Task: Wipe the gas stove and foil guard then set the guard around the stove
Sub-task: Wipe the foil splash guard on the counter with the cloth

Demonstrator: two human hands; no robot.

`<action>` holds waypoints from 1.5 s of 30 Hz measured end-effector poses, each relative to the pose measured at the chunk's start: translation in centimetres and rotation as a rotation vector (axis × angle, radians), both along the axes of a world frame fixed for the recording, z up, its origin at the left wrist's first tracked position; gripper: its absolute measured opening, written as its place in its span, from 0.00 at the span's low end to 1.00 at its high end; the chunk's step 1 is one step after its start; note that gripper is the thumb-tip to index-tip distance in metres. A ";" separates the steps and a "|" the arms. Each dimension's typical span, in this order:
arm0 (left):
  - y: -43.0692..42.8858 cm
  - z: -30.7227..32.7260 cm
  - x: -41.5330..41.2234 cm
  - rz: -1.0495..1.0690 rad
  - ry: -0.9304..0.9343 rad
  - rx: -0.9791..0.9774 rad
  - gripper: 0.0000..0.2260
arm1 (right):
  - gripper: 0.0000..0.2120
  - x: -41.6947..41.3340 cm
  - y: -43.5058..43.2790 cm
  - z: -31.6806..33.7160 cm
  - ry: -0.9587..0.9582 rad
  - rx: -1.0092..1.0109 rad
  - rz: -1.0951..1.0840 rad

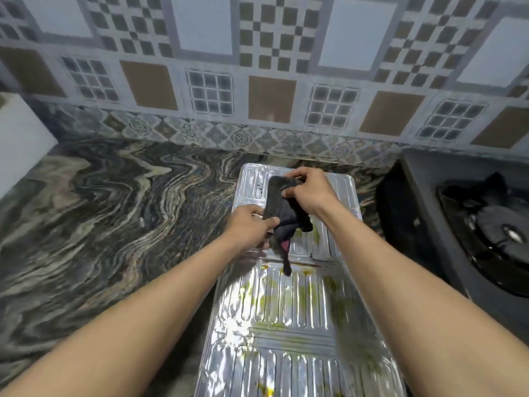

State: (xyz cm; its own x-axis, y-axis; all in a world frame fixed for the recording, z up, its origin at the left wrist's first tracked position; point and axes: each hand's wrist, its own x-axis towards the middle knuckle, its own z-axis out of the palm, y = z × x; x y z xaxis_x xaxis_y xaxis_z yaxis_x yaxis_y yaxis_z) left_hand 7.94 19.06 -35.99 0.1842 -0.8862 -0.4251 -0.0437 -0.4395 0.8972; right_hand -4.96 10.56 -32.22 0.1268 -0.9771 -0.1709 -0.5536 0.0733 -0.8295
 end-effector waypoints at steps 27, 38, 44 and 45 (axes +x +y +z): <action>-14.7 -3.5 13.2 -1.120 -1.289 0.036 0.63 | 0.24 4.9 -3.9 -10.6 0.478 -0.425 0.513; -14.9 -3.7 13.2 -1.127 -1.276 0.051 0.65 | 0.26 4.9 -4.6 -11.6 0.632 -0.492 0.660; -15.0 -3.3 12.9 -1.144 -1.276 0.090 0.66 | 0.27 3.1 -7.9 -11.6 0.766 -0.383 0.455; -15.0 -3.2 12.9 -1.147 -1.274 0.096 0.66 | 0.27 2.6 -8.3 -11.4 0.764 -0.367 0.445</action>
